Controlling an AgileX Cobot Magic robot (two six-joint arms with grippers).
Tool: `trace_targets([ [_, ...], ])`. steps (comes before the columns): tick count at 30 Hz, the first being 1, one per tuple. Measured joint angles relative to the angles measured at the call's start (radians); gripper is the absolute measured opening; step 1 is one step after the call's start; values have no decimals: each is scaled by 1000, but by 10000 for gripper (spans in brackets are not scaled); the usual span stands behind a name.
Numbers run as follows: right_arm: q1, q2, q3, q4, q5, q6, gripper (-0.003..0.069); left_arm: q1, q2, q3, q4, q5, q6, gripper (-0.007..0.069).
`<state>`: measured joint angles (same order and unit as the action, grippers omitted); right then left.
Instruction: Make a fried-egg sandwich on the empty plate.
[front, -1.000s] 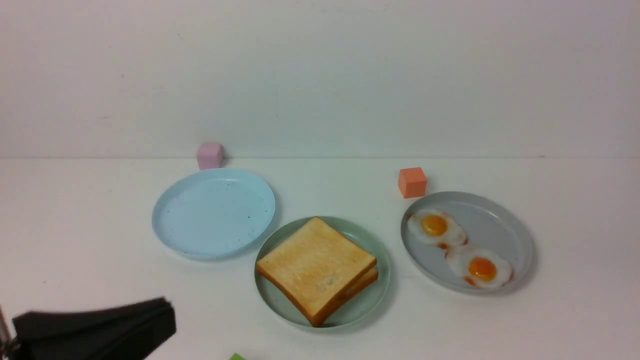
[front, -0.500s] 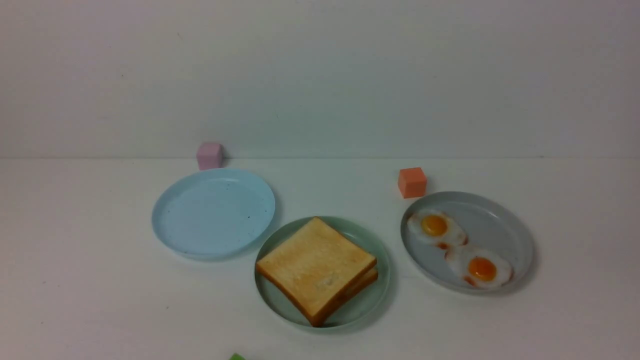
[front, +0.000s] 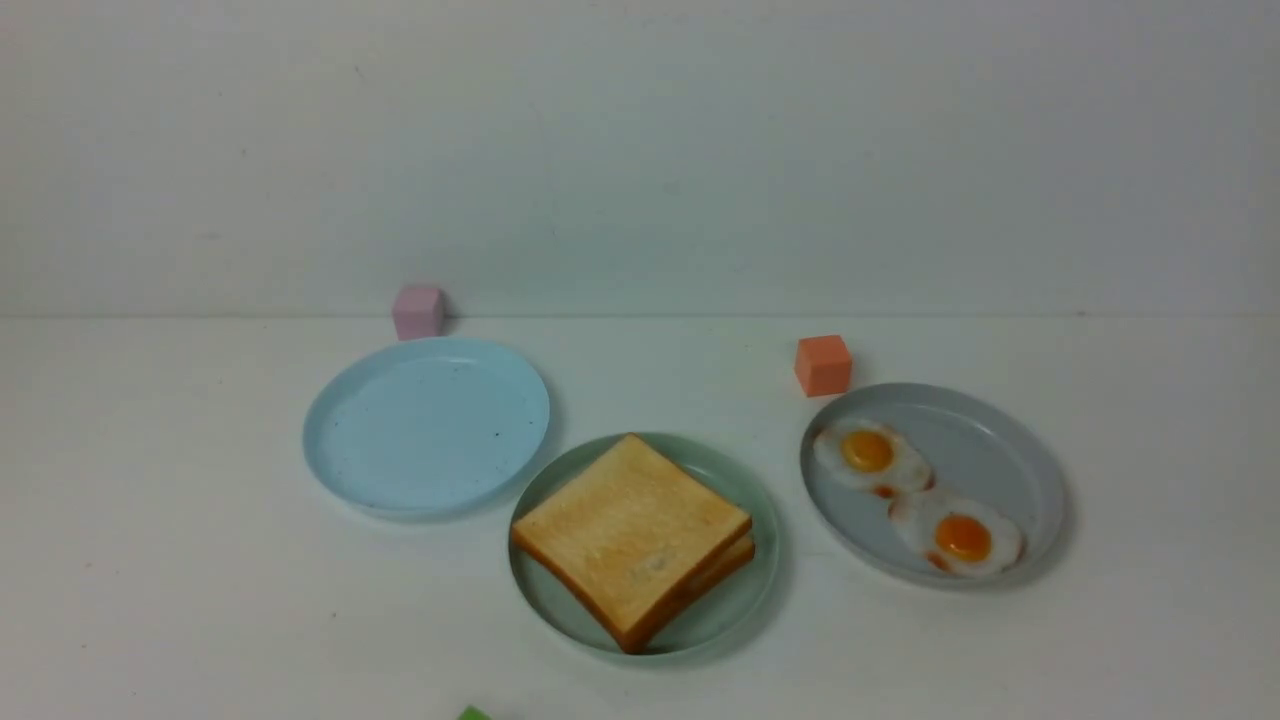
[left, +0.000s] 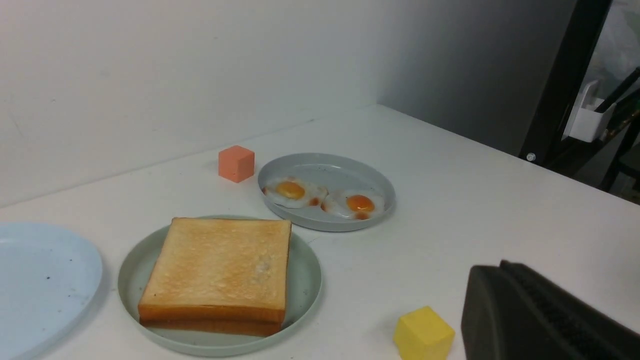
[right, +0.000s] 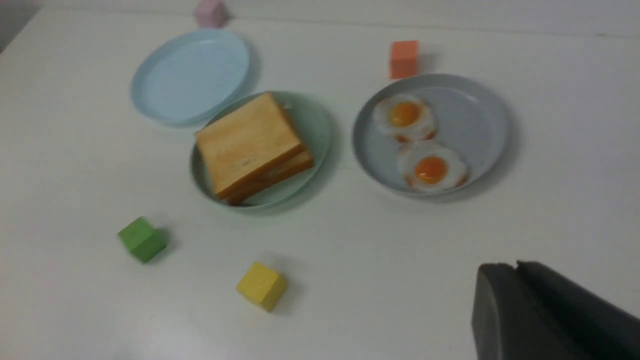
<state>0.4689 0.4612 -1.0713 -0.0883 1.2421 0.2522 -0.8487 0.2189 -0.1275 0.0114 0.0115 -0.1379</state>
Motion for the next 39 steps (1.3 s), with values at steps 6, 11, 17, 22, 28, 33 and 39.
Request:
trace_targets([
  [6, -307, -237, 482, 83, -434, -155, -12, 0, 0, 0, 1, 1, 0, -13],
  [11, -406, -416, 905, 122, -731, -176, -12, 0, 0, 0, 1, 1, 0, -13],
  [17, -413, -472, 1083, 123, -834, -163, -12, 0, 0, 0, 1, 2, 0, -9],
  [22, -418, -472, 1085, 127, -839, -153, -12, 0, 0, 0, 1, 2, 0, -2],
  [28, -418, -472, 1086, 128, -844, -153, -10, 0, 0, 0, 1, 2, 0, -2],
  [33, -418, -472, 1086, 129, -845, -152, -6, 0, 0, 0, 0, 2, 0, 0],
  [39, -418, -472, 1086, 131, -845, -151, -3, 0, 0, 0, 0, 2, 0, 0],
])
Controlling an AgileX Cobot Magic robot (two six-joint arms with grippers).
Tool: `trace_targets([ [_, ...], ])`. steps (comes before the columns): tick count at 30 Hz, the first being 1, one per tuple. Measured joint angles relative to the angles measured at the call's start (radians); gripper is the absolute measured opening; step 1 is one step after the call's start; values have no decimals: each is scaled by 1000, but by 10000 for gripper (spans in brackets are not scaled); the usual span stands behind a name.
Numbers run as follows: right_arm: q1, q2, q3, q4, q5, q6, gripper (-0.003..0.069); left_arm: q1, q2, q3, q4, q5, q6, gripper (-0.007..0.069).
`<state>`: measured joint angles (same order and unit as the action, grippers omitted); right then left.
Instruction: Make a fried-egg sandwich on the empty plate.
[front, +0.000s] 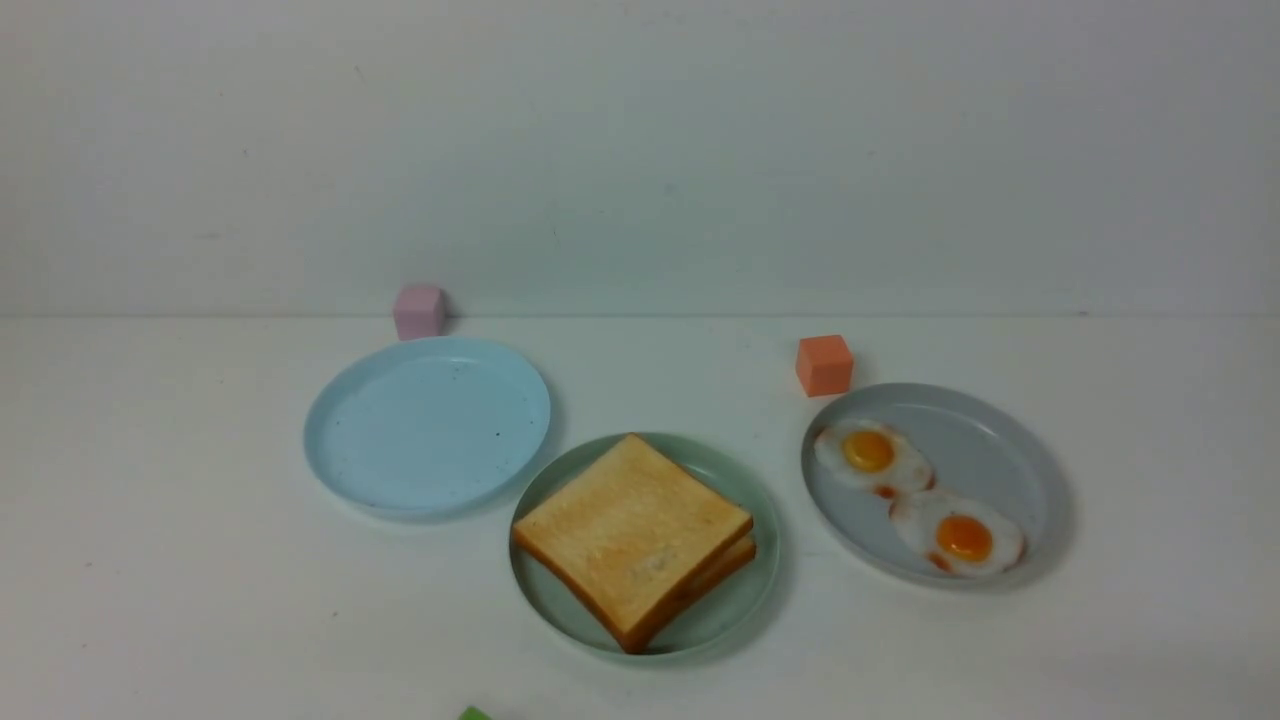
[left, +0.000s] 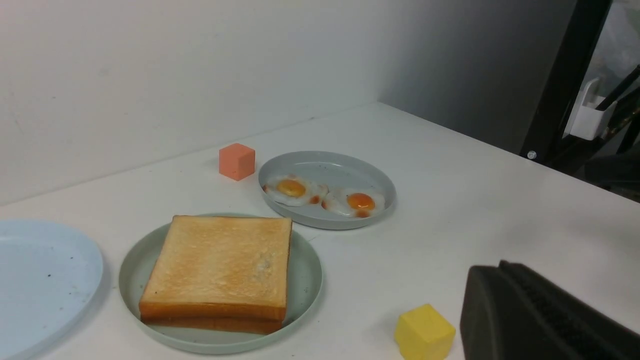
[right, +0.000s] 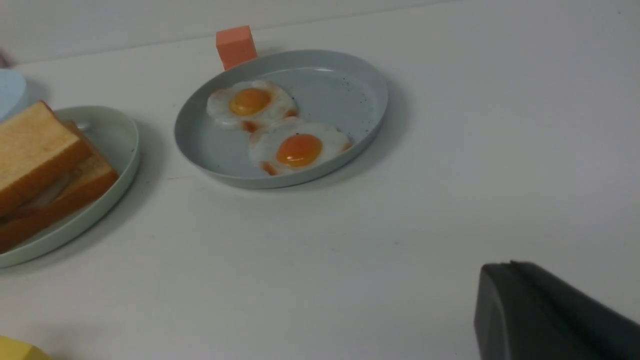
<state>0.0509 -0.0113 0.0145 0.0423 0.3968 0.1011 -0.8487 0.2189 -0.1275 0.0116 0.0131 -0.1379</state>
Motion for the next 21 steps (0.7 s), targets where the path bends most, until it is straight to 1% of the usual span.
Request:
trace_targets([
  [7, 0, 0, 0, 0, 0, 1, -1, 0, 0, 0, 0, -1, 0, 0],
  [9, 0, 0, 0, 0, 0, 1, 1, 14, 0, 0, 0, -13, 1, -2],
  [10, 0, 0, 0, 0, 0, 1, 3, 70, -4, 0, -3, -26, -5, -13],
  [12, 0, 0, 0, 0, 0, 1, 4, 167, -25, 1, -12, -27, -26, -13],
  [13, 0, 0, 0, 0, 0, 1, 3, 232, -43, 3, -12, -22, -36, -13],
  [14, 0, 0, 0, 0, 0, 1, 3, 245, -47, 3, -12, -22, -38, -13],
  [15, -1, 0, 0, 0, 0, 1, 6, 368, -92, 18, -12, -8, -46, -13],
  [17, -1, 0, 0, 0, 0, 1, 7, 493, -143, 43, -12, 16, -50, -13],
  [19, -1, 0, 0, 0, 0, 1, 8, 567, -188, 77, -19, 34, -52, -13],
  [20, -1, 0, 0, 0, 0, 1, 8, 619, -213, 104, -26, 38, -55, -13],
  [21, -1, 0, 0, 0, 0, 1, 8, 634, -216, 114, -29, 39, -56, -13],
])
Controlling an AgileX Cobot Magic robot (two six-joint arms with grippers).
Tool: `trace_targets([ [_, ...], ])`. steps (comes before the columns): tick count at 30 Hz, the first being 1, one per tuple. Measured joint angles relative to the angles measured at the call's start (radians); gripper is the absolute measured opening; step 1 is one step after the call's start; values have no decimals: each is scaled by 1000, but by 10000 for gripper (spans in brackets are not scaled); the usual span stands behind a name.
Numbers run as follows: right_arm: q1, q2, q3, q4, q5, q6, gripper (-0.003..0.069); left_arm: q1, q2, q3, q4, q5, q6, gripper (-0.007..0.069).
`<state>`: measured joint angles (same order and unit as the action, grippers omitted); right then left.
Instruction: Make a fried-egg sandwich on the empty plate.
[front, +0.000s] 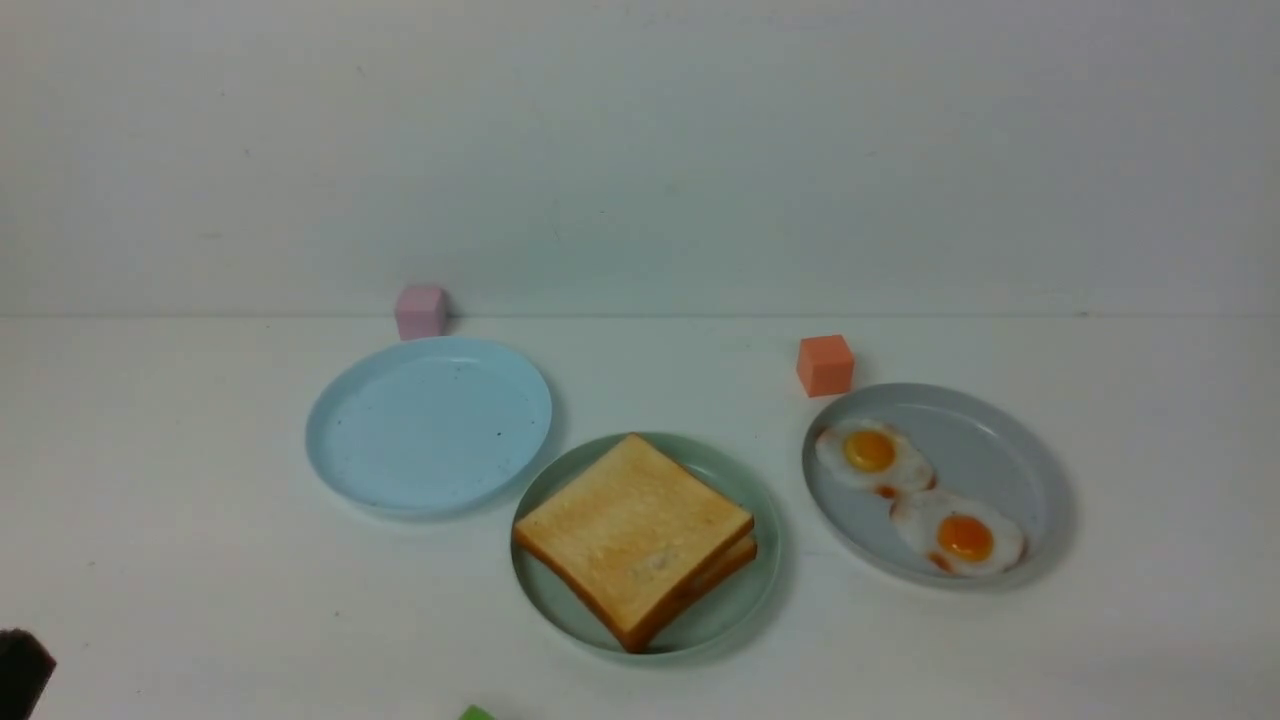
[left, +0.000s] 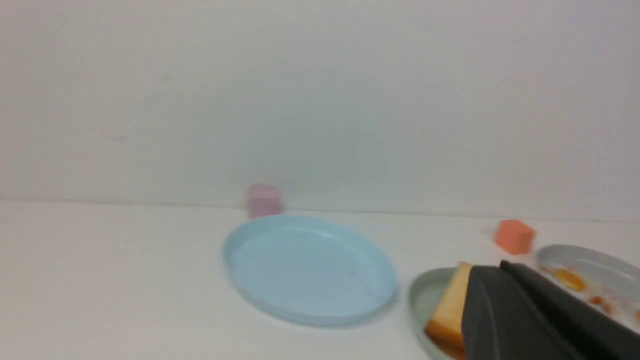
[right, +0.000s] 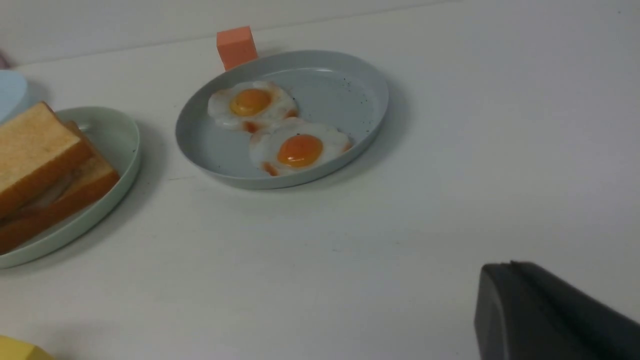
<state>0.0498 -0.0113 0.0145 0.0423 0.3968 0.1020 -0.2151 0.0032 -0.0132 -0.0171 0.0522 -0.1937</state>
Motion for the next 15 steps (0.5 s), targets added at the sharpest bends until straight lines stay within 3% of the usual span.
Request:
trace_targets([
  [6, 0, 0, 1, 0, -1, 0, 10, 99, -14, 43, -40, 295, -48, -13],
  [15, 0, 0, 1, 0, -1, 0, 16, 103, -14, 45, -47, 333, -50, -13],
])
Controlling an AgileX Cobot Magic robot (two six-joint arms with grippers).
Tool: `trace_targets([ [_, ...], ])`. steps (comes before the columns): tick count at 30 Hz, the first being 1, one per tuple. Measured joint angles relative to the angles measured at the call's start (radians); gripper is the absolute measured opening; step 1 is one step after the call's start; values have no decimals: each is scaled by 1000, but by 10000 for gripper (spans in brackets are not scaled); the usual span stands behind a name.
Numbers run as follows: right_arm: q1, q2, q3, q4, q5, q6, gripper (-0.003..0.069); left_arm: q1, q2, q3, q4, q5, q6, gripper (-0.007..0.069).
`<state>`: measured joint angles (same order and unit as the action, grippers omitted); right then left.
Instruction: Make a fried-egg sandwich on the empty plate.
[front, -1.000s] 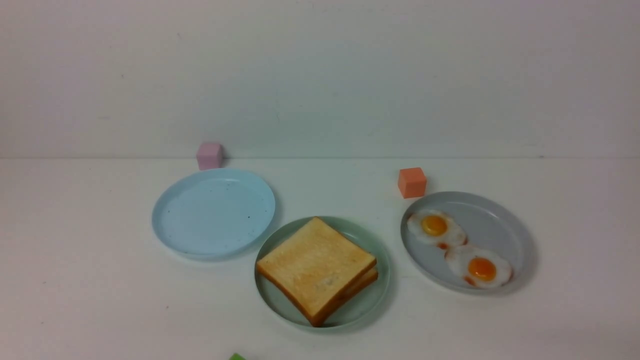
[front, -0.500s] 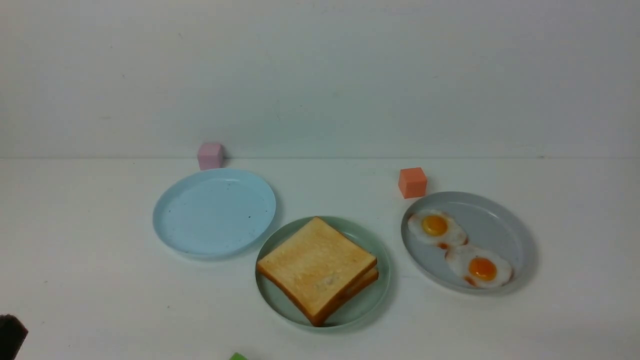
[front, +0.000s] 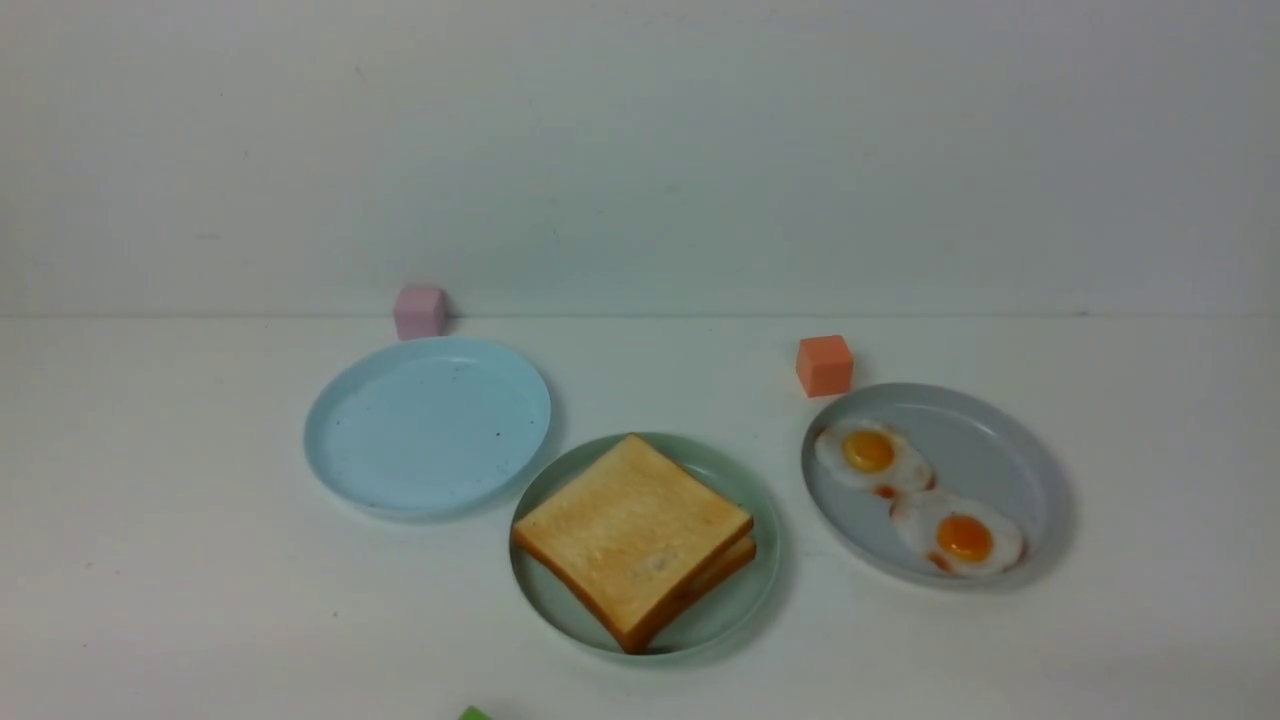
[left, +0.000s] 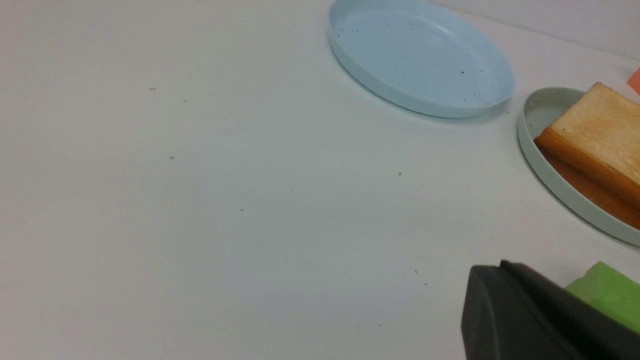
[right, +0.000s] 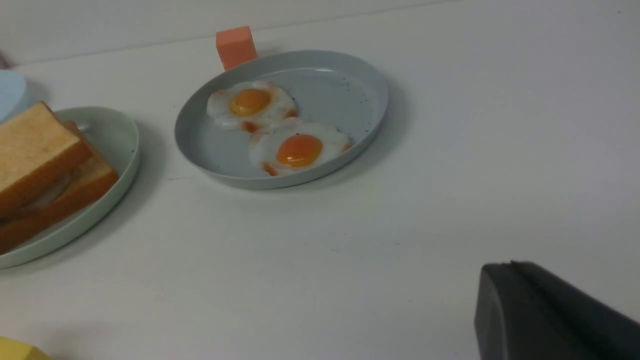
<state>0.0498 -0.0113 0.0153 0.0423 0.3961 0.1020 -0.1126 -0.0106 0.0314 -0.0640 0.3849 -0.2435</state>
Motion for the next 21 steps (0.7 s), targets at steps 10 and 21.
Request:
trace_targets([
  [10, 0, 0, 0, 0, 0, 0, 22, 0, 0, 0, 0, 0, 0, -13],
  [21, 0, 0, 0, 0, 0, 0, 31, 0, 0, 0, -2, 0, -2, -13],
])
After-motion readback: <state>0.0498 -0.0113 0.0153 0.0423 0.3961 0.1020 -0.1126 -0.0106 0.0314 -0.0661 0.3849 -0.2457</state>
